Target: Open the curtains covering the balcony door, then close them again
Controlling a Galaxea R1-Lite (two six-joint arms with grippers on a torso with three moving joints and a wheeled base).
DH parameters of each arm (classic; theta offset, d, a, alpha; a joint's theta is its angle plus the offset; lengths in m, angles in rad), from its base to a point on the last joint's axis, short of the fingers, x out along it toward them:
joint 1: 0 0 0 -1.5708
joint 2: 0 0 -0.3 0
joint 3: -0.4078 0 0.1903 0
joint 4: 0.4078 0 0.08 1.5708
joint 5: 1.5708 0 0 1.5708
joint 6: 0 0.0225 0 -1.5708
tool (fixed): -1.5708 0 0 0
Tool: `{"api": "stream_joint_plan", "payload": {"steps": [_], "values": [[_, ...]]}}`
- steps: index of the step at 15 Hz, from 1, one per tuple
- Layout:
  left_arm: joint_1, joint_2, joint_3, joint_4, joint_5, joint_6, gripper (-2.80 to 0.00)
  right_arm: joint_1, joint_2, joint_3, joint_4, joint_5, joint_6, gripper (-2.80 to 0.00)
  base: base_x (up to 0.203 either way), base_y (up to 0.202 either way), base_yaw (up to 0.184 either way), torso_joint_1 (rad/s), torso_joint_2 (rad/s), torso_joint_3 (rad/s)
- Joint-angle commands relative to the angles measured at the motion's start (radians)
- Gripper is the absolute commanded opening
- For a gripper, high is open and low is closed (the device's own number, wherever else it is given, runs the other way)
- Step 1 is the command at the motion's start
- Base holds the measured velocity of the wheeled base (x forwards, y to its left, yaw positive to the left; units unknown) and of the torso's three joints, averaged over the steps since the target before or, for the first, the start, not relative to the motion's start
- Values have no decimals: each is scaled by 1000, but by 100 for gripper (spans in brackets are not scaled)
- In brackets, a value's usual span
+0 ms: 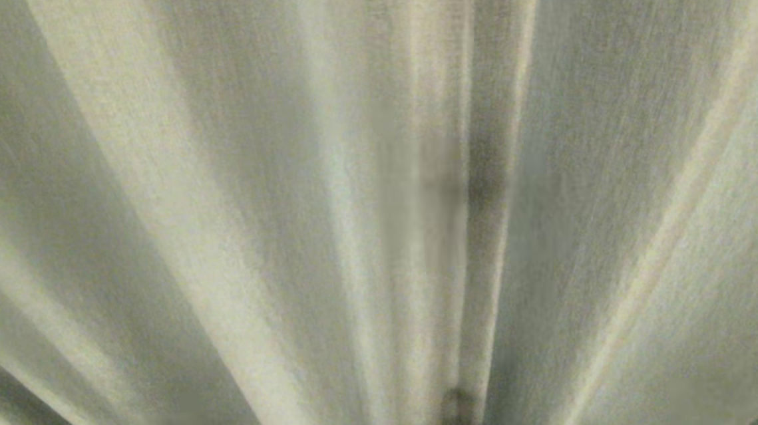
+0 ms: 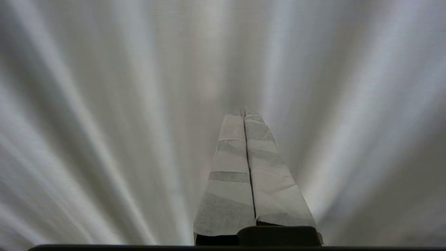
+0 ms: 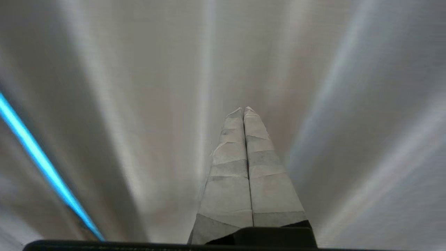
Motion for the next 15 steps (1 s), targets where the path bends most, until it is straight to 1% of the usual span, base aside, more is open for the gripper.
{"api": "stream_joint_plan", "payload": {"steps": [1,3,15], "values": [[0,1,0,-1,1,-1,-280,0,0,0,0,0,-1,-280,0,-185,1,-1,6,4],[0,1,0,-2,1,-4,-280,0,0,0,0,0,-1,-280,0,-131,-1,6,5,4],[0,0,0,-2,2,-5,-280,0,0,0,0,0,-1,-280,0,0,0,0,0,0]]}}
